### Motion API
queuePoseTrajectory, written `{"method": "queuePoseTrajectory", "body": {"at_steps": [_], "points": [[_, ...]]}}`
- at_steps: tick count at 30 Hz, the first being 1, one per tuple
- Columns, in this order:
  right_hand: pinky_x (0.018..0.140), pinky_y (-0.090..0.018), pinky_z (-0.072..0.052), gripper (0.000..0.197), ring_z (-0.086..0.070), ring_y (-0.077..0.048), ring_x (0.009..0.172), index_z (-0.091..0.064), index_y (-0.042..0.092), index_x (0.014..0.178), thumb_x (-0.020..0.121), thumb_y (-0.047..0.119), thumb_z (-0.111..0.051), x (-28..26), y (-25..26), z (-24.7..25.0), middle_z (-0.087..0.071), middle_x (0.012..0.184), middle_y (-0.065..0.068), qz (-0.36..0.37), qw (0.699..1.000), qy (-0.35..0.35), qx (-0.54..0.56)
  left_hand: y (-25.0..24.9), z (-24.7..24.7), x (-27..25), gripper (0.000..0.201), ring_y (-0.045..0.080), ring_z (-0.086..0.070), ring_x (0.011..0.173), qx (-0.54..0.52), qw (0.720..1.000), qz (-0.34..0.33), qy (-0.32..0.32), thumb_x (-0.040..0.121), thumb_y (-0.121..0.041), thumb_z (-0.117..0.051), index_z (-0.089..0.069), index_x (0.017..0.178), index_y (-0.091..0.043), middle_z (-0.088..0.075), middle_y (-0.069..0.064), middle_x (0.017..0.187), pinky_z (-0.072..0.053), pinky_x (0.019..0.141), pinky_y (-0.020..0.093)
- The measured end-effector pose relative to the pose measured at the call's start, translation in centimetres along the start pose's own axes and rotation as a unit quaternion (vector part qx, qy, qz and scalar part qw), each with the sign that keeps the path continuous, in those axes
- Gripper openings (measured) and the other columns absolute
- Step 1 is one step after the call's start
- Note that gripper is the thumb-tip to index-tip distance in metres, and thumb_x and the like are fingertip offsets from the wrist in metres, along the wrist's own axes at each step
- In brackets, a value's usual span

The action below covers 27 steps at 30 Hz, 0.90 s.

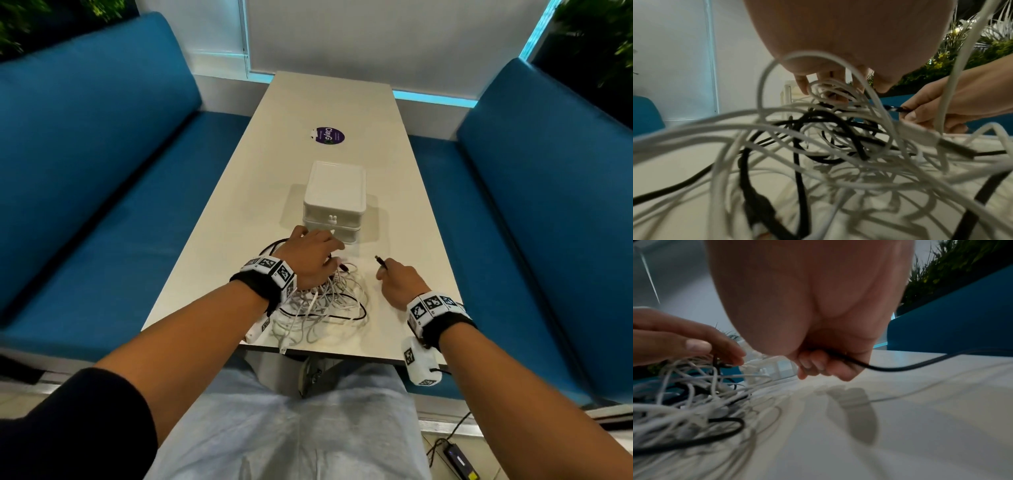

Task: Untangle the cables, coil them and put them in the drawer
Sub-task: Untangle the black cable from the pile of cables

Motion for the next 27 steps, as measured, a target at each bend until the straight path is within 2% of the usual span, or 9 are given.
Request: {"method": "queuePoseTrajectory", "body": {"at_steps": [3, 6, 9, 13, 17, 19, 21, 24, 27], "points": [[0.085, -0.035, -0.045, 0.028, -0.058, -0.037, 0.106, -0.055, 0.01, 0.117, 0.102, 0.019, -0.034, -0.6, 0.8, -0.2, -0.061, 0.119, -0.019, 0.023, 0.999, 0.02, 0.025, 0.3, 1.0, -0.4, 0.038, 0.019, -0.046, 0.128, -0.035, 0.999, -0.006, -0.007, 0.097, -0.022, -0.042, -0.053, 0.134, -0.023, -0.051, -0.003, 0.138, -0.028, 0.107, 0.038], [0.083, -0.034, -0.043, 0.029, -0.058, -0.035, 0.106, -0.058, 0.011, 0.116, 0.102, 0.021, -0.036, -0.9, 1.4, -0.1, -0.062, 0.119, -0.017, 0.033, 0.998, 0.017, 0.042, 0.7, 1.7, -1.0, 0.04, 0.021, -0.05, 0.121, -0.069, 0.997, -0.003, -0.031, 0.092, -0.013, -0.045, -0.056, 0.131, -0.019, -0.052, -0.002, 0.138, -0.035, 0.103, 0.035], [0.08, -0.035, -0.046, 0.028, -0.059, -0.035, 0.101, -0.059, 0.01, 0.11, 0.101, 0.027, -0.038, -0.9, 1.9, 0.0, -0.064, 0.114, -0.017, 0.038, 0.998, -0.008, 0.049, 1.3, 1.4, -1.6, 0.037, 0.024, -0.054, 0.114, -0.081, 0.995, 0.009, -0.064, 0.091, -0.022, -0.051, -0.057, 0.128, -0.018, -0.055, 0.0, 0.132, -0.042, 0.098, 0.039], [0.07, -0.03, -0.037, 0.022, -0.058, -0.028, 0.091, -0.061, 0.016, 0.099, 0.096, 0.033, -0.047, -1.0, 2.7, 0.1, -0.065, 0.099, -0.007, 0.067, 0.995, -0.033, 0.064, 1.9, 0.3, -2.0, 0.039, 0.025, -0.053, 0.112, -0.07, 0.996, 0.024, -0.054, 0.094, -0.038, -0.053, -0.056, 0.127, -0.019, -0.054, 0.0, 0.128, -0.041, 0.096, 0.039], [0.061, -0.029, -0.037, 0.015, -0.056, -0.015, 0.07, -0.064, 0.024, 0.096, 0.092, 0.038, -0.058, -1.2, 3.5, 0.1, -0.057, 0.068, 0.005, 0.116, 0.987, -0.053, 0.099, 1.7, 0.2, -2.0, 0.039, 0.022, -0.05, 0.116, -0.056, 0.997, 0.026, -0.054, 0.094, -0.04, -0.054, -0.055, 0.129, -0.022, -0.053, -0.002, 0.126, -0.034, 0.097, 0.037], [0.057, -0.022, -0.034, 0.016, -0.05, -0.008, 0.063, -0.064, 0.027, 0.098, 0.091, 0.041, -0.061, -1.0, 3.8, -0.1, -0.051, 0.063, 0.009, 0.137, 0.985, -0.048, 0.088, 1.3, 0.5, -1.8, 0.04, 0.02, -0.047, 0.12, -0.05, 0.997, 0.025, -0.054, 0.093, -0.034, -0.055, -0.054, 0.131, -0.023, -0.052, -0.003, 0.128, -0.03, 0.1, 0.036], [0.057, -0.023, -0.035, 0.018, -0.051, -0.012, 0.066, -0.066, 0.026, 0.102, 0.092, 0.04, -0.062, -0.8, 4.2, -0.5, -0.053, 0.066, 0.008, 0.147, 0.985, -0.038, 0.079, 0.6, 0.8, -1.4, 0.046, 0.02, -0.043, 0.126, -0.048, 0.998, 0.016, -0.047, 0.088, -0.022, -0.057, -0.051, 0.133, -0.024, -0.051, -0.004, 0.132, -0.028, 0.105, 0.036], [0.066, -0.029, -0.04, 0.021, -0.058, -0.022, 0.08, -0.068, 0.02, 0.108, 0.094, 0.034, -0.061, -0.5, 4.2, -0.9, -0.065, 0.084, -0.002, 0.152, 0.984, -0.032, 0.086, -0.7, 0.6, -0.4, 0.061, 0.022, -0.041, 0.131, -0.06, 0.998, 0.01, 0.001, 0.081, -0.009, -0.059, -0.048, 0.138, -0.024, -0.05, -0.003, 0.139, -0.027, 0.111, 0.035], [0.069, -0.03, -0.043, 0.02, -0.06, -0.023, 0.08, -0.07, 0.022, 0.105, 0.093, 0.035, -0.062, -0.2, 3.7, -0.7, -0.064, 0.079, -0.001, 0.149, 0.983, -0.042, 0.099, -1.9, -0.4, 0.4, 0.051, 0.029, -0.049, 0.12, -0.055, 0.998, 0.017, 0.025, 0.085, -0.006, -0.057, -0.052, 0.134, -0.018, -0.059, 0.004, 0.13, -0.035, 0.103, 0.036]]}}
Point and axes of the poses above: each hand's wrist, its own x-axis towards the middle knuckle, its own z-axis out of the back of the hand, y = z × x, the point moved 2 cm from there along x, towards the middle knuckle
